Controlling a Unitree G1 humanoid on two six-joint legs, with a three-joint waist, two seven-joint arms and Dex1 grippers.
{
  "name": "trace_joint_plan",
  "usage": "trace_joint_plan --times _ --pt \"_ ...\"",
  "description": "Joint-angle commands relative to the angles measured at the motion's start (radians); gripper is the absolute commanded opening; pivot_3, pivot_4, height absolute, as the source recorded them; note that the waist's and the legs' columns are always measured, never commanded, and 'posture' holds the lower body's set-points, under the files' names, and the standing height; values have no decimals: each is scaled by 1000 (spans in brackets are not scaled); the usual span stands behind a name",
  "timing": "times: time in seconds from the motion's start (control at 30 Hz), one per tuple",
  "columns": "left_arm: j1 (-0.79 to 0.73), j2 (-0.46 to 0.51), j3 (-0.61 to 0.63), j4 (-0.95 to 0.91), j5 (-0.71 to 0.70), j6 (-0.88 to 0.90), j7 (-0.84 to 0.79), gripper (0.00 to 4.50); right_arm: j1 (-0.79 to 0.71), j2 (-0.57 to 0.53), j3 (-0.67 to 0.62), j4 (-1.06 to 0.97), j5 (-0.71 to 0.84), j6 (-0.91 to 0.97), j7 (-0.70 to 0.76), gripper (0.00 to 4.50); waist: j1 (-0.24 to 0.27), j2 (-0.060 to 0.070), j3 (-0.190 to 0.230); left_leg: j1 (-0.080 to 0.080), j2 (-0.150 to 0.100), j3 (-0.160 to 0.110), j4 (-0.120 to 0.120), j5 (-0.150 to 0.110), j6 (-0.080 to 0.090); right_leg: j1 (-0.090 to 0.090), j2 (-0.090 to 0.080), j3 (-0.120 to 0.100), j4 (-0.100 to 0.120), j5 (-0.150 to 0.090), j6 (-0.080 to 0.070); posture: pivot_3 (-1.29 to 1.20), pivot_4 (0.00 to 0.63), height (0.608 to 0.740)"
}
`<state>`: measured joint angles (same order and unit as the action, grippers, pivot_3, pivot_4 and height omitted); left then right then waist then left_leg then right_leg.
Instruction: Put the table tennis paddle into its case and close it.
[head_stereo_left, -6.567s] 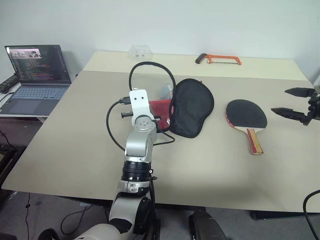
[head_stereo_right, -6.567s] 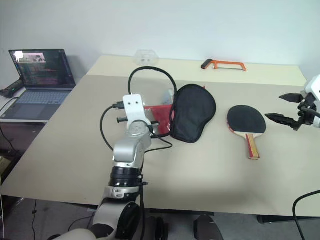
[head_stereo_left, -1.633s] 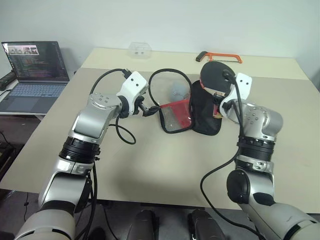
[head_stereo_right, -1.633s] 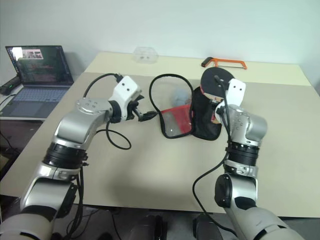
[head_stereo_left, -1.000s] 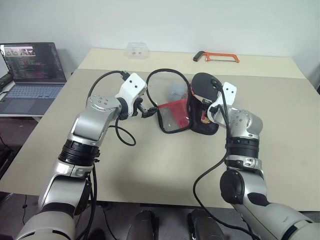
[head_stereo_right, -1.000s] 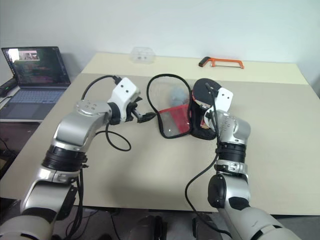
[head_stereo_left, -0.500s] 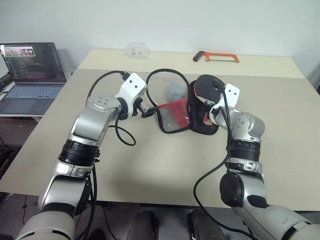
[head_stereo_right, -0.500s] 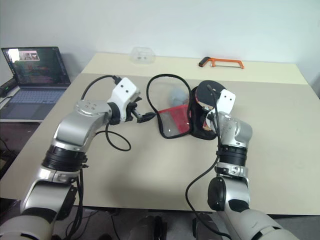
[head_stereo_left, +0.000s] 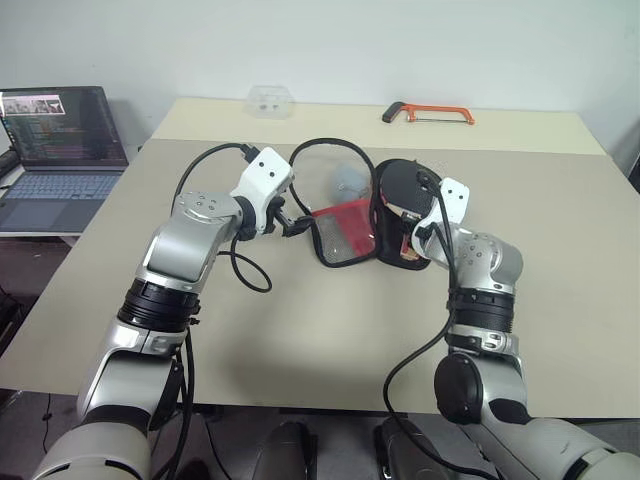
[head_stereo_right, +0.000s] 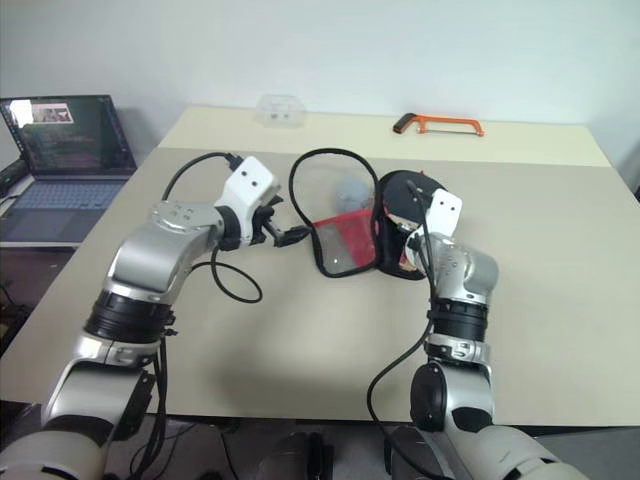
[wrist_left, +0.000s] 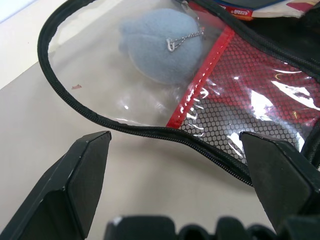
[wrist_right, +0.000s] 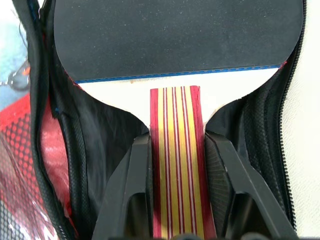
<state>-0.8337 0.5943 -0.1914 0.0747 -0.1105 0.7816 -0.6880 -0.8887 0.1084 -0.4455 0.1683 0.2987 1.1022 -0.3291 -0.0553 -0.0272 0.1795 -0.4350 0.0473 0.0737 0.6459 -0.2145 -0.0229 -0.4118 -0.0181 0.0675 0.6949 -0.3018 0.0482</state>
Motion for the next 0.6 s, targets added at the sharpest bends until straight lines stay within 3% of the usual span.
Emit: trace_joint_plan --times 0.03,0.6 --pt "-6 6 18 -48 8 0 4 4500 -26 11 23 -67 31 1 16 1055 0 0 0 0 0 0 0 0 0 0 0 0 0 0 0 0 150 740" --pt "-6 3 17 -51 11 5 11 4500 -24 16 12 67 20 -82 22 1055 -1 0 0 0 0 0 0 0 0 0 0 0 0 0 0 0 150 740"
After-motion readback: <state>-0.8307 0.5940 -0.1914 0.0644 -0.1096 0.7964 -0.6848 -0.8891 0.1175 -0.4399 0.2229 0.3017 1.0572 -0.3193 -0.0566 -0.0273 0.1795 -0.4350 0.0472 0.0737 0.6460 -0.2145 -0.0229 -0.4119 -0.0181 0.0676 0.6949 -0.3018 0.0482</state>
